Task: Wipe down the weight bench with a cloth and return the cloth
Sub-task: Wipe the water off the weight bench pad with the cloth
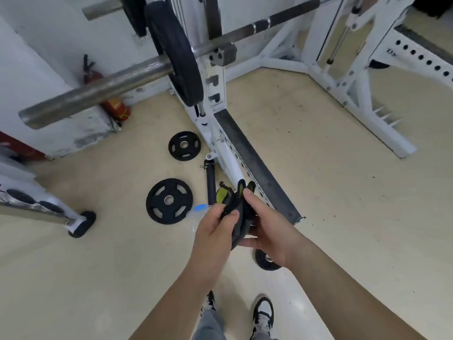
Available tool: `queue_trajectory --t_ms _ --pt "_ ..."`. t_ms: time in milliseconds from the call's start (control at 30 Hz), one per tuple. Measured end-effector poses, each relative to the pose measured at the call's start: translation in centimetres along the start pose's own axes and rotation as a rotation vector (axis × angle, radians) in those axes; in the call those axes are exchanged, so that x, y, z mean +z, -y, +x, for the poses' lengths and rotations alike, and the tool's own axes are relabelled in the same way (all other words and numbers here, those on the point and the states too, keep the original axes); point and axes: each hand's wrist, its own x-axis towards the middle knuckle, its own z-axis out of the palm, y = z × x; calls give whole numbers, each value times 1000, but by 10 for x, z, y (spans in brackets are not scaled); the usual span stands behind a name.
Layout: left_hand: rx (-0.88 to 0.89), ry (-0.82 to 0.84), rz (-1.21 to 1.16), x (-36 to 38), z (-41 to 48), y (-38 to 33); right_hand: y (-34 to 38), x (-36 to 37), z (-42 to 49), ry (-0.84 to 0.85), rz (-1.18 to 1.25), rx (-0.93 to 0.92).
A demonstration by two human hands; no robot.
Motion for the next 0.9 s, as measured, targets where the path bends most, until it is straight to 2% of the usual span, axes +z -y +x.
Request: queue_trajectory --t_ms 100,267,400,633,767,900 --pt "-14 80 -33 35 -45 -25 13 -21 -66 -128 46 -35" --pt "-124 186 -61 89 -78 -32 -10 -78 -153 -413 187 -85" --pt "-169 449 27 146 -94 -29 -45 -128 -228 -603 382 -190" --pt "-131 1076 569 286 -181 -5 -124 -200 -369 -879 695 -394" --pt "-108 1246 809 367 -252 27 -185 -238 -445 -999 826 -445" --pt "-71 1415 870 441 -318 65 -251 -281 -513 -1132 964 -452"
